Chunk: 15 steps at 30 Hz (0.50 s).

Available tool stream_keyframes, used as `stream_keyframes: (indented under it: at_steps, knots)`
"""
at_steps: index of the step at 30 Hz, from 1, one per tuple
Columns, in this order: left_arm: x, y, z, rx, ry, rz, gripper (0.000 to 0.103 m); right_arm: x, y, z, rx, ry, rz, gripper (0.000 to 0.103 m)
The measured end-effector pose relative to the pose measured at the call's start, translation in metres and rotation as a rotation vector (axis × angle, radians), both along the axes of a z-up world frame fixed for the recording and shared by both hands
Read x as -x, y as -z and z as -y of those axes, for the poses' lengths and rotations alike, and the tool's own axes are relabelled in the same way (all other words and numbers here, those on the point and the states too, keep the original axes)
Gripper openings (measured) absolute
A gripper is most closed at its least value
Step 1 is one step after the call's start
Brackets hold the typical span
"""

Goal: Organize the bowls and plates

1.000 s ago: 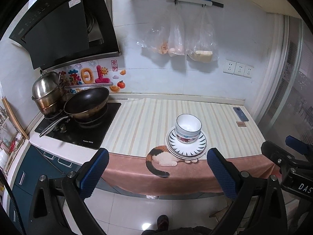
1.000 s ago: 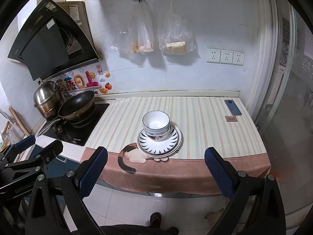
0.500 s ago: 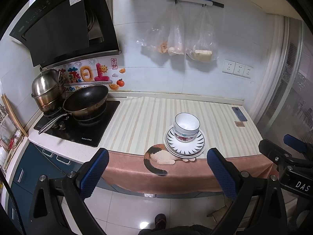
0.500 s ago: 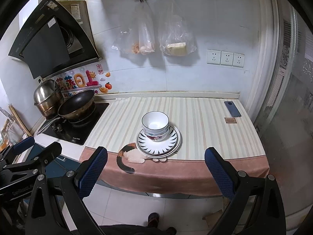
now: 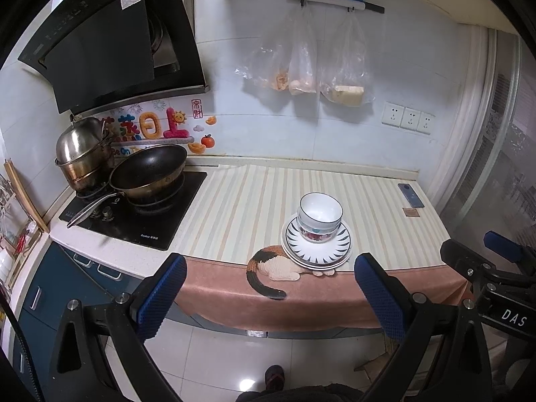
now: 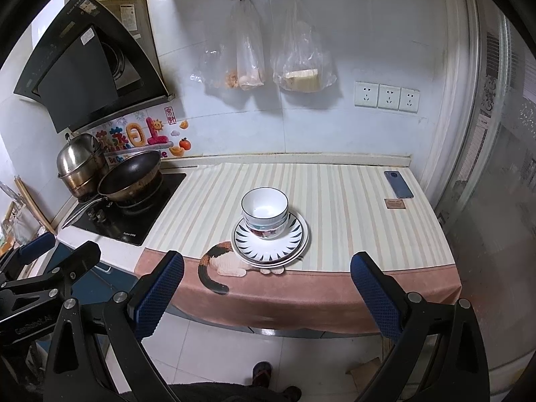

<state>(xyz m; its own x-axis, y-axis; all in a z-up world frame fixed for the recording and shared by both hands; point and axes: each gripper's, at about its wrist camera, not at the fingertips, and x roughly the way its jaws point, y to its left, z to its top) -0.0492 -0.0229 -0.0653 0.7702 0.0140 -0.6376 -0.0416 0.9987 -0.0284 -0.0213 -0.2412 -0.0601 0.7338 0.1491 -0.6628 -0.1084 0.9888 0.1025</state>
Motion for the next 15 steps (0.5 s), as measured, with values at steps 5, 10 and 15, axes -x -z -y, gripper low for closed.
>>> stream_keyframes:
  at_steps: [5, 10, 15]
  knots:
    - [0.0001, -0.0001, -0.0002, 0.000, 0.000, -0.002, 0.103, -0.0003, 0.0005, 0.0010, 0.002, 0.002, 0.002, 0.102]
    - [0.0016, 0.0005, -0.0014, -0.001, -0.004, -0.005, 0.103, -0.0004, 0.0010, 0.0024, 0.004, 0.005, 0.000, 0.102]
    - [0.0024, 0.0022, -0.0034, 0.001, -0.004, -0.009, 0.103, 0.0008, 0.0010, 0.0019, 0.011, 0.002, -0.002, 0.102]
